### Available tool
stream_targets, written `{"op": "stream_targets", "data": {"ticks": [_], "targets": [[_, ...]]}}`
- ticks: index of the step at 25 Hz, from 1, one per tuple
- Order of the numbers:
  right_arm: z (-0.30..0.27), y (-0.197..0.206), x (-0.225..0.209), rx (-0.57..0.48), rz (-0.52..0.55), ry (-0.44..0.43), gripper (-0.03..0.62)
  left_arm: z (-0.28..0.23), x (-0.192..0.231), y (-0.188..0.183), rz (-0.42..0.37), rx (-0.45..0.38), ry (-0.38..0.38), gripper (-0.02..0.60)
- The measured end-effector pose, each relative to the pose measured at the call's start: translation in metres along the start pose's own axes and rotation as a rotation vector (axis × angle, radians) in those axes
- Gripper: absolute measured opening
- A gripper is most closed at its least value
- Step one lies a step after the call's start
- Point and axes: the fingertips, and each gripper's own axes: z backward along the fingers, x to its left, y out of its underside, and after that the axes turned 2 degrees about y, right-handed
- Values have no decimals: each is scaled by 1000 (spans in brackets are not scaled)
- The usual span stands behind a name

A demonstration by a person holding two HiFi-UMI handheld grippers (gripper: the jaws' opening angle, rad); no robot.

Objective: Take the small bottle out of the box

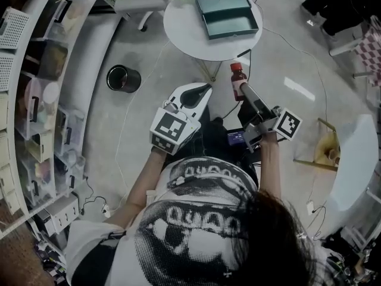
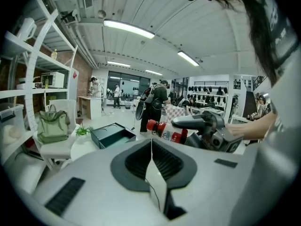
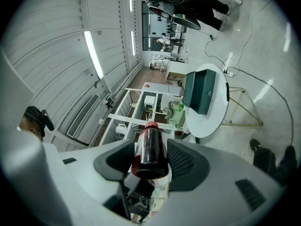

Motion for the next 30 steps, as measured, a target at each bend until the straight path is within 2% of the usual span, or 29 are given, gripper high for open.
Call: {"op": "stream_targets", "data": {"ticks": [7, 30], "targets": [[8, -3, 1, -28, -5, -10, 217, -3, -14, 0, -55, -17, 29, 14], [9, -14, 7, -66, -14, -40, 217, -4, -12, -1, -49, -23, 32, 14]]}}
